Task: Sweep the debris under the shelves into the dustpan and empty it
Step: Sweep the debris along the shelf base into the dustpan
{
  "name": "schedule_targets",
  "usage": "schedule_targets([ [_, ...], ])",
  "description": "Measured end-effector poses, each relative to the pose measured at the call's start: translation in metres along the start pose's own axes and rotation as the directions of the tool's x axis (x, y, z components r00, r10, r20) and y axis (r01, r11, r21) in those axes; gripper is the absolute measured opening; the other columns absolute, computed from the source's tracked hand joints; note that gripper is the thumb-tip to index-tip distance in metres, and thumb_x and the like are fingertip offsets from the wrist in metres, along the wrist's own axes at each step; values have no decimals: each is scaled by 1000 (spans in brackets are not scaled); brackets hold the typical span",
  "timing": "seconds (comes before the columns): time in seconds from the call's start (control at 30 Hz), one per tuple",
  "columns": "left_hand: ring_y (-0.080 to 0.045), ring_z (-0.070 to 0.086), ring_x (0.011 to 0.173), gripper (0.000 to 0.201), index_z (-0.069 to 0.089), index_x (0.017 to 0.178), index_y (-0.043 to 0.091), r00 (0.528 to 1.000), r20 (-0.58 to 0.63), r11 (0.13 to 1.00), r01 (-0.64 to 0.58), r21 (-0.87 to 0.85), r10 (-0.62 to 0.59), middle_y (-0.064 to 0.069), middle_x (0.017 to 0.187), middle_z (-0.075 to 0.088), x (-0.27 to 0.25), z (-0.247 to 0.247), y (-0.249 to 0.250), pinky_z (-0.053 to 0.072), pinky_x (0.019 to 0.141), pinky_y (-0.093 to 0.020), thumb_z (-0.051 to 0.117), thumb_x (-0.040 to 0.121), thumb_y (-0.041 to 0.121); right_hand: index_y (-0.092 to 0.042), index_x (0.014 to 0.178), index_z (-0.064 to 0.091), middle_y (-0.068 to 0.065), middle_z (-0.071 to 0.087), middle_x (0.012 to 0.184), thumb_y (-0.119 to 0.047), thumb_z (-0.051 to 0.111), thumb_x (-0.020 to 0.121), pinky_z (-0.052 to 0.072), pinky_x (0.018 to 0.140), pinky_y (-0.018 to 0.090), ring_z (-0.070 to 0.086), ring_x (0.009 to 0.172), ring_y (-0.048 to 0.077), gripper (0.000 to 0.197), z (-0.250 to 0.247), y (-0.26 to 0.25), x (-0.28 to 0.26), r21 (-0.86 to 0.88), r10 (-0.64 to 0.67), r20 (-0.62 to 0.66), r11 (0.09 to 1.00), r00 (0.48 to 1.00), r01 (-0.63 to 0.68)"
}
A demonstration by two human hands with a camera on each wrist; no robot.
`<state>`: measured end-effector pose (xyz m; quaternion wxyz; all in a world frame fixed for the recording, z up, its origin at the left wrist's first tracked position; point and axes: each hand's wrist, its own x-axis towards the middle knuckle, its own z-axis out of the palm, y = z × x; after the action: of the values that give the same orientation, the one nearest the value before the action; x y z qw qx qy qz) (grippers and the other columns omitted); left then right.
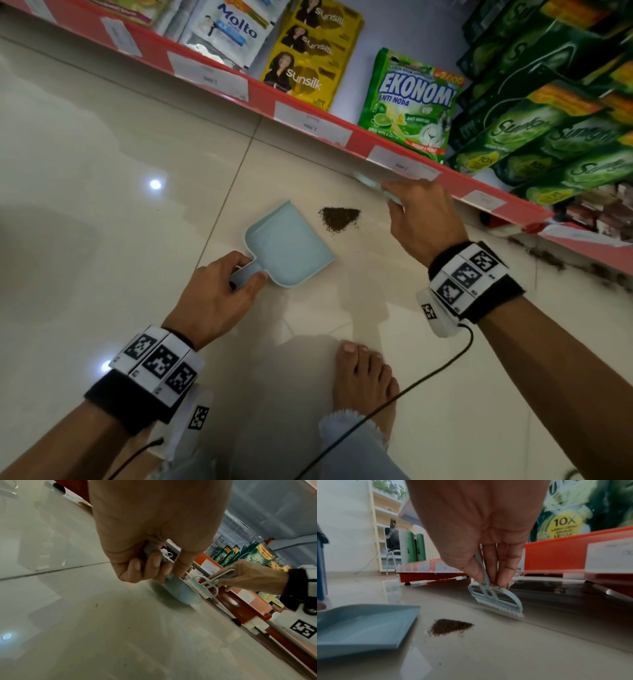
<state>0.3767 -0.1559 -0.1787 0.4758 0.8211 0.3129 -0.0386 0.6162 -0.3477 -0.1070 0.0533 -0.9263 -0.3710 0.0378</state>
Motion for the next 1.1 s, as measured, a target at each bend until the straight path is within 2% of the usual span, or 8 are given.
schedule_targets([
  [0.17, -2, 58, 58, 20, 59, 84, 24, 1000, -16, 1000, -5, 8, 6, 7, 67, 61, 1, -1, 1, 37, 47, -11, 64, 89, 42, -13, 104, 72, 10, 70, 82, -15, 49, 97, 52, 72, 35, 58, 70, 26, 24, 13, -21, -16, 93, -32, 133, 996, 991, 20],
  [0.33, -2, 57, 59, 20, 60, 86, 22, 1000, -27, 1000, 9, 7, -9, 9, 69, 62, -1, -3, -3, 36, 47, -9, 64, 90, 41, -17, 108, 72, 7, 73, 86, -17, 52, 96, 51, 70, 38, 59, 73, 25, 24, 10, -37, -33, 216, -91, 41, 973, 995, 80],
  [0.47, -4, 59, 63, 19, 61, 89, 21, 1000, -14, 1000, 16, 7, -16, 9, 73, 64, -2, -2, -4, 37, 50, -14, 64, 90, 40, -15, 102, 73, 7, 72, 82, -16, 53, 93, 52, 64, 31, 58, 63, 23, 22, 1, -19, -19, 169, 61, -79, 984, 995, -47],
  [0.57, -6, 59, 63, 19, 61, 88, 22, 1000, -13, 1000, 18, -10, -18, 7, 72, 64, -2, -3, -4, 38, 51, -16, 64, 90, 41, -12, 88, 69, 10, 66, 73, -16, 49, 92, 41, 58, 30, 49, 58, 26, 20, 1, -9, -12, 40, 180, -21, 983, 983, -179],
  [0.67, -8, 60, 63, 18, 60, 88, 24, 1000, -12, 1000, 19, -16, -19, 8, 71, 64, -1, -3, -4, 40, 52, -20, 64, 89, 42, -13, 78, 64, 5, 58, 63, -15, 47, 95, 40, 60, 30, 43, 52, 22, 24, 7, -24, -21, 101, 123, 88, 986, 988, -132],
  [0.8, -7, 60, 63, 18, 60, 88, 24, 1000, -18, 1000, 20, -10, -20, 9, 70, 63, 0, -4, -6, 39, 52, -20, 64, 90, 41, -19, 81, 61, 3, 58, 66, -19, 45, 97, 32, 59, 28, 46, 57, 21, 23, 9, -42, -34, 84, 13, 120, 996, 993, -23],
  [0.97, -3, 58, 59, 17, 60, 87, 25, 1000, -25, 1000, 7, -14, -7, 9, 68, 63, -1, -7, -8, 37, 50, -16, 65, 90, 41, -10, 102, 67, 12, 63, 74, -12, 52, 94, 42, 56, 32, 54, 60, 31, 17, 4, -22, -13, -141, 211, -80, 965, 974, -220],
  [1.1, -2, 58, 58, 17, 60, 87, 25, 1000, -22, 1000, 5, -15, -5, 9, 68, 63, 0, -7, -7, 35, 49, -12, 64, 89, 41, -5, 108, 64, 21, 69, 100, -7, 52, 93, 54, 75, 46, 65, 89, 44, 19, 22, -7, 6, -146, 297, -20, 944, 955, -297],
])
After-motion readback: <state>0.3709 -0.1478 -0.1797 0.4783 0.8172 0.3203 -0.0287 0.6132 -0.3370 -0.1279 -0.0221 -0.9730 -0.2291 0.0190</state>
